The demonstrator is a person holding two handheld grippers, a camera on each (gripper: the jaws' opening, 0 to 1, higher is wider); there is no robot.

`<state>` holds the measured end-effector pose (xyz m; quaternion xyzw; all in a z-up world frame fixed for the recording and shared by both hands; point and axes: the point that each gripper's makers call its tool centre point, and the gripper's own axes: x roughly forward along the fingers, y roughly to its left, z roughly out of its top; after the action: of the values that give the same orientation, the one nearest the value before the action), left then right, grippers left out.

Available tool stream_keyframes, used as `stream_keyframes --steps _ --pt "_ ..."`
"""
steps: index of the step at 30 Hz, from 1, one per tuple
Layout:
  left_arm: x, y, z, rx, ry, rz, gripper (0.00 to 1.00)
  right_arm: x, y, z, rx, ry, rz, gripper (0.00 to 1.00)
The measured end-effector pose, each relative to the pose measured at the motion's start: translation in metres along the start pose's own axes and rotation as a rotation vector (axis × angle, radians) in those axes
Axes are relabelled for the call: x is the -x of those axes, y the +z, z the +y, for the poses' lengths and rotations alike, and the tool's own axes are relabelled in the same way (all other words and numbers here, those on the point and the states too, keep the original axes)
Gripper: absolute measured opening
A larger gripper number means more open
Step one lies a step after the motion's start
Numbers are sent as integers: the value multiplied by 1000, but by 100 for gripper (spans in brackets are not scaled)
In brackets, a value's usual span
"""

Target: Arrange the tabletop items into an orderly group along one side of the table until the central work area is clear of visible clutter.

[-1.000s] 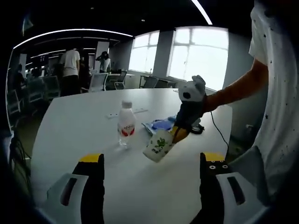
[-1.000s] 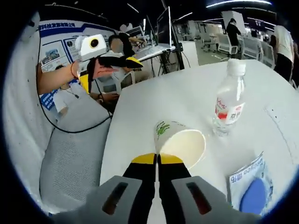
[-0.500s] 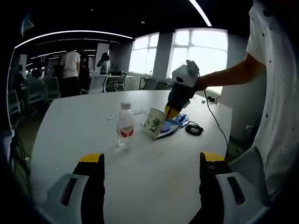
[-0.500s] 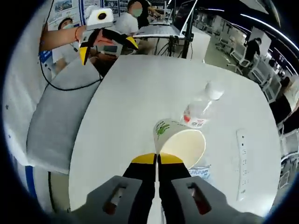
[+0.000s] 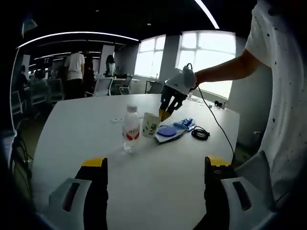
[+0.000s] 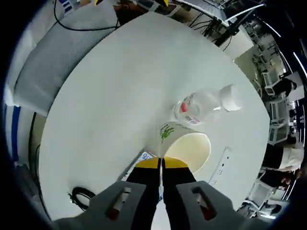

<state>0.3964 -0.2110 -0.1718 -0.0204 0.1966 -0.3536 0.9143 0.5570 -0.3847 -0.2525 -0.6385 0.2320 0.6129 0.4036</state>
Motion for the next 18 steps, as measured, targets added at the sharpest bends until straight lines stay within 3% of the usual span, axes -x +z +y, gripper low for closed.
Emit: stream_keyframes --steps 11,18 --pt "2 -7 6 17 14 7 84 -30 -10 -6 154 55 95 0" --pt "1 -10 8 28 16 5 84 -33 -11 -7 171 43 106 0"
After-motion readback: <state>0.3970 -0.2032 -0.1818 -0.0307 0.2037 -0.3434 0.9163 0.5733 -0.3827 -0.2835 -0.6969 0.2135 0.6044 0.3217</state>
